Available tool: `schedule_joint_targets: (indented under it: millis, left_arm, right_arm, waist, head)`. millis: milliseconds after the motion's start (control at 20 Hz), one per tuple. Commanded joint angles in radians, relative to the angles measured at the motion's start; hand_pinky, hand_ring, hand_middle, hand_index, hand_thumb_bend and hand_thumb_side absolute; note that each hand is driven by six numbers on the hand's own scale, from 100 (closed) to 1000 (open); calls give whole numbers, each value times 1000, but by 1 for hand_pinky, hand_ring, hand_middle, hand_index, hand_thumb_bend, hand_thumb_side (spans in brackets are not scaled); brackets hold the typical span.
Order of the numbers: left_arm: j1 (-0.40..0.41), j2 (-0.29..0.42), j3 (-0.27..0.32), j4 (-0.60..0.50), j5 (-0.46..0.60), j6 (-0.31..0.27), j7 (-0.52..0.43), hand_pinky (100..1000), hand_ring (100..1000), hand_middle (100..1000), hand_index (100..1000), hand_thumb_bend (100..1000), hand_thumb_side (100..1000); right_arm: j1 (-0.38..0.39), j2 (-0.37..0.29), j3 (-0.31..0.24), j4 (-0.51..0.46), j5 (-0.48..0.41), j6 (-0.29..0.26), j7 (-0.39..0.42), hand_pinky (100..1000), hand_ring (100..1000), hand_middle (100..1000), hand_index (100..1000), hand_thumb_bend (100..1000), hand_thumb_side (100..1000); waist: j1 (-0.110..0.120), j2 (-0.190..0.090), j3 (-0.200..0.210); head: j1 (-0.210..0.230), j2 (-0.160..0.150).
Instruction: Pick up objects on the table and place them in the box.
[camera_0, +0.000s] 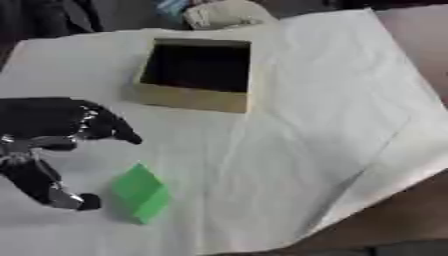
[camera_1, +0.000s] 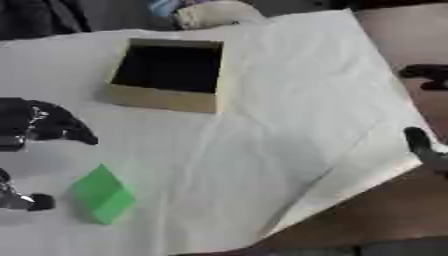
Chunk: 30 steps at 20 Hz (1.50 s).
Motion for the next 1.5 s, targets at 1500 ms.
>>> schedule_joint_targets:
  millis: [1500]
  left_arm:
    - [-170, -59, -191, 26, -142, 67, -81, 822, 774, 743, 894, 345, 397]
  right_arm:
    - [-16, -33, 3, -20, -9, -3, 7, 893, 1000, 902, 1000, 100, 111]
  waist:
    - [-4, -19, -14]
  head:
    - [12, 5]
